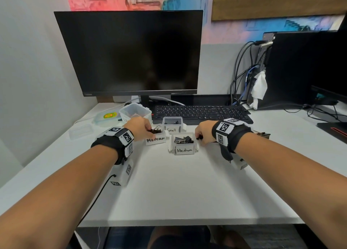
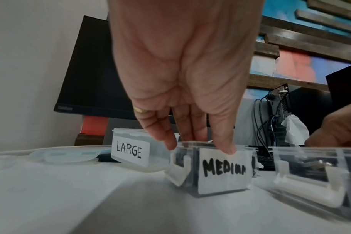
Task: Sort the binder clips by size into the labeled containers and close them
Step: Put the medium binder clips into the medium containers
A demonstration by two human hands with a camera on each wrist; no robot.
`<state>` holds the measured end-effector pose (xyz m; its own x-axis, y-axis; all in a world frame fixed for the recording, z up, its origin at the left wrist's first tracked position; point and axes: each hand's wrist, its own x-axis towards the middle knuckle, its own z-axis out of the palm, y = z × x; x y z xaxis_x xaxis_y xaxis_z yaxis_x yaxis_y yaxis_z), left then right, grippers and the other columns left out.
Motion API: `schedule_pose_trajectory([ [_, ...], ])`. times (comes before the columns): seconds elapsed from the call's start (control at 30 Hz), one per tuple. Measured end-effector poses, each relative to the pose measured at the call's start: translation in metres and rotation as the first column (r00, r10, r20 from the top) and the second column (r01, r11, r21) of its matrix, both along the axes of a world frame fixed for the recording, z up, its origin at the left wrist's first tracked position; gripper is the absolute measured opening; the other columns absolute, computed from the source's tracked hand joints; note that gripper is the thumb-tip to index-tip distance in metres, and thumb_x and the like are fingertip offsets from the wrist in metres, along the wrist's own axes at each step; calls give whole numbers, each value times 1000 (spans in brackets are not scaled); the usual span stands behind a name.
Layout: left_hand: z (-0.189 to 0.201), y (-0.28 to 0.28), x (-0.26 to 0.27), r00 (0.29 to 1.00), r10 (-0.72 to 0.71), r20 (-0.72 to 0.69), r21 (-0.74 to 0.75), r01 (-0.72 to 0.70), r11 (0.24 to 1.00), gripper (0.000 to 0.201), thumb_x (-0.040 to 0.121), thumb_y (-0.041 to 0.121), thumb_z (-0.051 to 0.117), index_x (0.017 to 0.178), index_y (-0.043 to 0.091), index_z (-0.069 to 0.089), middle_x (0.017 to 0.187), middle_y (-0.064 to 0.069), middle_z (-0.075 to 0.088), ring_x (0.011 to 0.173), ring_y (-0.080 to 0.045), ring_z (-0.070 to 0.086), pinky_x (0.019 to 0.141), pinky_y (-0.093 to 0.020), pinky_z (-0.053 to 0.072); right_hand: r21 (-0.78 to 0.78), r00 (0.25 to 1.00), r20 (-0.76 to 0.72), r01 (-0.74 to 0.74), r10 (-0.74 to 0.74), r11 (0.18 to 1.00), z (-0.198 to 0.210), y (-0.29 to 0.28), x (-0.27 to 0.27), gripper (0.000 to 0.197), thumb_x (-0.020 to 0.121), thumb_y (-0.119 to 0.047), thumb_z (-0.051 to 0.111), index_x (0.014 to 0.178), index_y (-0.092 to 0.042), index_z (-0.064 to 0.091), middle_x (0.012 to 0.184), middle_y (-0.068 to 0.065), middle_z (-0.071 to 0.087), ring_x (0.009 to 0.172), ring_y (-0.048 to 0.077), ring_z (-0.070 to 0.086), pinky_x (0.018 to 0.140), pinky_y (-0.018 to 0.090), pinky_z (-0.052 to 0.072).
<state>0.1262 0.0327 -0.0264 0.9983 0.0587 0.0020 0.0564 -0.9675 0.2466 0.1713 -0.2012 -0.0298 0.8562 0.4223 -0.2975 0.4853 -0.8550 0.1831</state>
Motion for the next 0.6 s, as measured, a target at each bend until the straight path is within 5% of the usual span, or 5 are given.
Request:
schedule_pose_trajectory([
  [0.1, -1, -3, 0, 1000, -17, -14, -22, 17, 1000, 26, 82, 36, 71, 99, 16, 74, 101, -2, 63, 92, -12, 52, 61, -21, 39, -15, 999, -34, -7, 6, 1000, 2, 0, 0, 40, 87, -18, 64, 127, -15, 61, 125, 2, 62, 111, 21, 59, 88, 22, 44],
  [0.23, -1, -3, 0, 999, -34, -22, -64, 32, 997, 20, 82, 33, 71, 95, 18, 74, 90, 4, 61, 113, -15, 54, 74, -23, 39, 46, 999, -53, 11, -8, 999, 6, -1, -1, 31, 84, -17, 68, 115, -15, 70, 116, 2, 68, 94, 17, 61, 82, 22, 44],
  [0.4, -1, 0, 0, 999, -47, -27, -38, 46, 998, 39, 78, 31, 76, 115, 21, 65, 109, -1, 54, 97, -16, 52, 85, -26, 44, 93, 999, 22, 24, -26, 995, 4, -1, -3, 38, 86, -20, 66, 124, -14, 63, 125, 3, 61, 115, 23, 58, 88, 24, 45],
  [0.6, -2, 1, -1, 998, -55, -23, 29, 56, 998, 44, 78, 39, 74, 119, 34, 59, 123, -6, 47, 107, -23, 51, 96, -40, 46, 92, 998, -48, 31, -26, 995, -3, -4, -5, 35, 78, -20, 73, 112, -14, 71, 110, 5, 70, 97, 22, 65, 81, 26, 51],
])
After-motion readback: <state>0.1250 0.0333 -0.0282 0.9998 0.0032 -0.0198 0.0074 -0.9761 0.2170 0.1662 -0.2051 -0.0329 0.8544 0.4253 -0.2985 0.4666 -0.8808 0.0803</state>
